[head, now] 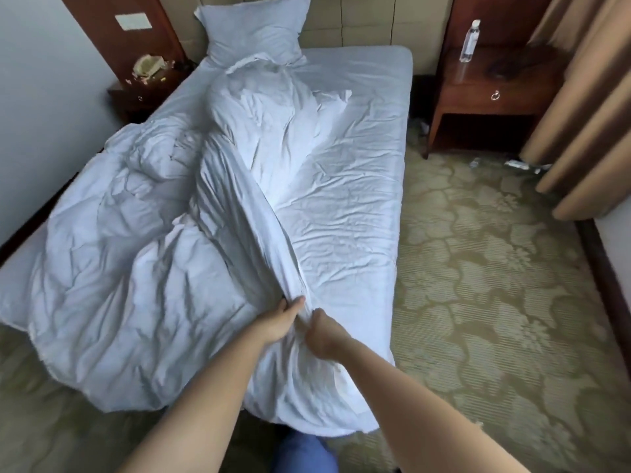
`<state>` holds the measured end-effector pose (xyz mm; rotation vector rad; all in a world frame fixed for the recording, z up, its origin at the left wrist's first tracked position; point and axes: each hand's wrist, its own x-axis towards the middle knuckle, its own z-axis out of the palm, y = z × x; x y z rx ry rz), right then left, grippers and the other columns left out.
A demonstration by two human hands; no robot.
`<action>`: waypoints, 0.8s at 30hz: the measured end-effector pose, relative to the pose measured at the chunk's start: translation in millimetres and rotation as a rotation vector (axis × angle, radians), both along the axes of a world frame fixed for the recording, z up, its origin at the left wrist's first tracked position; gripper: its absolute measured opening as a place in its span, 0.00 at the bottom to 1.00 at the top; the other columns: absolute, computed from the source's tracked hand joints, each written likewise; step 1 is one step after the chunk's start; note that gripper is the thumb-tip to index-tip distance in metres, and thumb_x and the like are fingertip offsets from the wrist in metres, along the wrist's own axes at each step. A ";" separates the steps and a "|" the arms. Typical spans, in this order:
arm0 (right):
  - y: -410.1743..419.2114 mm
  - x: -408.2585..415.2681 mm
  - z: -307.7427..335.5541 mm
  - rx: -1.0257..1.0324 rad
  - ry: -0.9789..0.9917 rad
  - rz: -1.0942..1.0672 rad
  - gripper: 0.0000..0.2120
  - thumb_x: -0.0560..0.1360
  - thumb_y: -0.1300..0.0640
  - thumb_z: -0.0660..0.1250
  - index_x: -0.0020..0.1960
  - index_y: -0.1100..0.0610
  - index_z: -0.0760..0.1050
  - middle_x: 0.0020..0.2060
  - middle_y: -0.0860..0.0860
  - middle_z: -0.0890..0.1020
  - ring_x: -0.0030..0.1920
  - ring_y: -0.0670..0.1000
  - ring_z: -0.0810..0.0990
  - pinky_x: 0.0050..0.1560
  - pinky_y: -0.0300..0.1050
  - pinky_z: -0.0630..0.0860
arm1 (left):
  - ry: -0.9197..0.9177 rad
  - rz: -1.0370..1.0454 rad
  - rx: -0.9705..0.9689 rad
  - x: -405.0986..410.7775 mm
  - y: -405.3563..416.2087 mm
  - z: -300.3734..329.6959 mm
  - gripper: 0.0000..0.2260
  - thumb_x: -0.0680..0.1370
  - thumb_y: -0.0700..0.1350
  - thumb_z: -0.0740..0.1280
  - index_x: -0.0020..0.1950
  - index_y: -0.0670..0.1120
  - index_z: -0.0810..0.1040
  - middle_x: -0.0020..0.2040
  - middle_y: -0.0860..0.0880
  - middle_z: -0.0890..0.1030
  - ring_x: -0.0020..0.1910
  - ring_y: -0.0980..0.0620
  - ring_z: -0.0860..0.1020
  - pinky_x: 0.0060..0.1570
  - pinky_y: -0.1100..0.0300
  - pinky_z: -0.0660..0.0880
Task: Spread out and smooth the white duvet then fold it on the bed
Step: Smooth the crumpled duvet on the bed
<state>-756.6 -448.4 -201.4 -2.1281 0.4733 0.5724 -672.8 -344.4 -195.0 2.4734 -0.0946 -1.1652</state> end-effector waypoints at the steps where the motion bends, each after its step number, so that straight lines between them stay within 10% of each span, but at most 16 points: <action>1: -6.2 -11.8 -3.4 -0.007 0.023 0.002 0.16 0.79 0.59 0.55 0.64 0.65 0.63 0.64 0.62 0.72 0.63 0.60 0.73 0.59 0.47 0.69 | 0.038 -0.014 0.002 -13.0 -4.5 -3.8 0.35 0.77 0.69 0.50 0.78 0.50 0.53 0.77 0.47 0.58 0.75 0.46 0.59 0.73 0.54 0.56; 7: -13.0 -16.0 -7.9 -0.006 0.074 -0.015 0.16 0.79 0.58 0.53 0.64 0.65 0.62 0.64 0.62 0.72 0.64 0.60 0.73 0.59 0.47 0.68 | 0.056 0.125 -0.136 -16.1 -17.1 -7.6 0.28 0.78 0.61 0.58 0.75 0.49 0.63 0.75 0.49 0.65 0.72 0.49 0.64 0.69 0.57 0.59; 12: -7.6 0.6 -18.3 -0.049 0.122 0.014 0.16 0.80 0.58 0.52 0.65 0.63 0.63 0.63 0.61 0.73 0.63 0.59 0.74 0.59 0.49 0.69 | 0.310 0.279 -0.061 -0.9 -18.2 -20.8 0.42 0.68 0.75 0.57 0.77 0.55 0.56 0.74 0.49 0.65 0.70 0.45 0.68 0.66 0.50 0.63; 24: -1.0 -10.0 -12.7 -0.026 0.030 0.180 0.19 0.79 0.58 0.52 0.68 0.63 0.64 0.64 0.61 0.72 0.63 0.59 0.73 0.60 0.48 0.69 | 0.084 0.248 -0.026 -34.2 -33.5 2.5 0.23 0.81 0.50 0.52 0.74 0.40 0.64 0.73 0.41 0.66 0.71 0.45 0.65 0.66 0.59 0.60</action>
